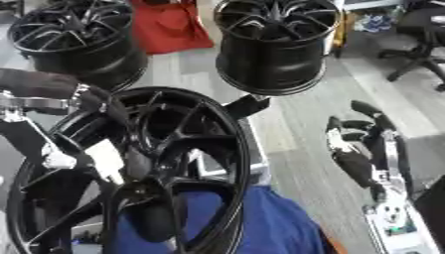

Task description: Pull the pin out of the wheel hub.

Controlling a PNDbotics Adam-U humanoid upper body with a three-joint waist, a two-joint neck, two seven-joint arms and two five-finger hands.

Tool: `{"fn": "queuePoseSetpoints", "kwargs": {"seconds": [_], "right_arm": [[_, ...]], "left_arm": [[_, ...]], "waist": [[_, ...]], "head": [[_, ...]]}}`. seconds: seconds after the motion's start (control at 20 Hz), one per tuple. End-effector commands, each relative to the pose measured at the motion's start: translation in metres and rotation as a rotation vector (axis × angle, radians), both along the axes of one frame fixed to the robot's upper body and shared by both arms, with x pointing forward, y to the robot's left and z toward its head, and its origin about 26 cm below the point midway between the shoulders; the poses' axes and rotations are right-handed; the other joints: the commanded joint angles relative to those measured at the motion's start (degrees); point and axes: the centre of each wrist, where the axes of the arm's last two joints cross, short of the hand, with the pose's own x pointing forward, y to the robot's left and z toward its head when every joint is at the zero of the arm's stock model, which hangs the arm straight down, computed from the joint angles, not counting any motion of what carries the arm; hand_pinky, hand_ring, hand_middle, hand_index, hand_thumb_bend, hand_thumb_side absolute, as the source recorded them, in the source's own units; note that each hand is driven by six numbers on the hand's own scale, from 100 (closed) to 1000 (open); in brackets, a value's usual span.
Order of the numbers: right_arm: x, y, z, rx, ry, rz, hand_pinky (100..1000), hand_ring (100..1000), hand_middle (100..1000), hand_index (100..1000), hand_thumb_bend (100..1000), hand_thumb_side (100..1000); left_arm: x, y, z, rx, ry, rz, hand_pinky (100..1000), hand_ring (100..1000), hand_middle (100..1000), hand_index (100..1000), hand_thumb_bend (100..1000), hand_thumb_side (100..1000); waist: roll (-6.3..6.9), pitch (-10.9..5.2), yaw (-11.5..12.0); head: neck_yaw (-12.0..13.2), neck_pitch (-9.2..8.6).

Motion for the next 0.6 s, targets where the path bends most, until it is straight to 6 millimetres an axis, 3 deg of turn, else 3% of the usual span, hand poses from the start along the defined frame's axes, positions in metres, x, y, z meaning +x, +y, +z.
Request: {"fn": "queuePoseSetpoints", "kwargs": {"seconds": [0.05,0.45,0.6], "right_arm": [[0.002,-0.001,0.006,-0.008,-0.023,0.007,585,683,802,810,232,267],[0.002,-0.001,0.007,-0.008,-0.024,0.007,586,683,801,810,231,267],[0.002,-0.001,0.007,-0.009,-0.025,0.008,586,683,801,810,231,267]], "left_arm": [[0.004,0.001,0.003,0.116,-0.023,-0.090,721,803,835,906,326,445],[0.009,0.008,-0.019,0.181,0.010,-0.091,688,777,815,897,320,455],[0.010,0.010,-0.024,0.190,0.023,-0.091,632,738,794,887,313,451]], "waist": [[-0.23,-0.37,-0.2],[-0.12,-0.24,-0.2],[-0.16,-0.23,-0.2]], "head": [[0.1,-0.78],[0.1,-0.78],[0.0,-0.87]]}}
